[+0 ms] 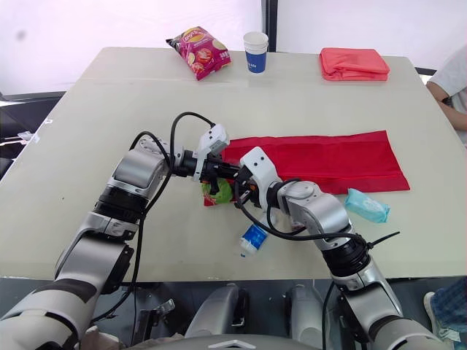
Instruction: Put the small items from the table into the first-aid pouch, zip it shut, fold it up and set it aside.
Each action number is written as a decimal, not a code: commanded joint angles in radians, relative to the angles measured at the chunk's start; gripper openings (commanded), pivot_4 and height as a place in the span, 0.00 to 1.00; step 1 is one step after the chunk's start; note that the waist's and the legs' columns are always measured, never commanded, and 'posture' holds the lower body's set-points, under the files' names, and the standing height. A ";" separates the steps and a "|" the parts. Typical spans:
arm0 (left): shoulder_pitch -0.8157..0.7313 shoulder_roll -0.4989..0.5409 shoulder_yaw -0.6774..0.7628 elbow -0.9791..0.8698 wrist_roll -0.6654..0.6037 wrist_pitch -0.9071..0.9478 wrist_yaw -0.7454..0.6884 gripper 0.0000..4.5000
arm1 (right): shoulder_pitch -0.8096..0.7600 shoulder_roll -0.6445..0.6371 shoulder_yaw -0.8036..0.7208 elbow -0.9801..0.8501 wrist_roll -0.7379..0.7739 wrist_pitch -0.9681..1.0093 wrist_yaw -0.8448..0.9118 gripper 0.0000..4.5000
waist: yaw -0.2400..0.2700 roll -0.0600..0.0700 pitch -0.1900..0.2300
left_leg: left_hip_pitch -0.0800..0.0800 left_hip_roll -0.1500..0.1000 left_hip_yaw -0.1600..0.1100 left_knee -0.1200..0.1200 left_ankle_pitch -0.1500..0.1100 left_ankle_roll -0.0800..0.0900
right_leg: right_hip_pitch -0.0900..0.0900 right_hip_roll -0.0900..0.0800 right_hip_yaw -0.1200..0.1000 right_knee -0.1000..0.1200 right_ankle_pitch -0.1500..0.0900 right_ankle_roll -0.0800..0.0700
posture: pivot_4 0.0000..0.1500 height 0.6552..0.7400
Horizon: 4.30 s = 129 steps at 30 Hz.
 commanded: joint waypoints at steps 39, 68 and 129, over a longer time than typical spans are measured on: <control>0.104 0.158 0.011 -0.044 0.056 -0.258 0.014 0.00 | 0.227 -0.382 -0.570 -0.610 0.438 0.136 0.149 0.99 | 0.007 0.001 0.000 | 0.000 0.000 0.000 0.000 0.000 0.000 | 0.000 -0.001 0.000 -0.002 0.000 0.000 | 1.00 0.99; -0.011 0.131 0.035 -0.077 -0.008 -0.276 -0.049 0.98 | 0.788 -0.861 -1.451 -0.680 0.951 0.077 0.256 1.00 | 0.035 -0.001 -0.001 | 0.000 0.000 -0.002 0.001 -0.001 0.002 | 0.006 -0.002 -0.001 -0.006 0.000 0.000 | 1.00 0.99; -0.171 -0.211 -0.074 0.278 0.201 -0.353 -0.004 0.01 | 0.394 -0.498 -0.085 -0.428 1.338 -0.151 -1.039 1.00 | 0.030 -0.002 -0.001 | 0.000 0.001 0.000 0.002 -0.002 0.003 | 0.004 -0.001 -0.001 -0.006 0.000 0.000 | 1.00 0.99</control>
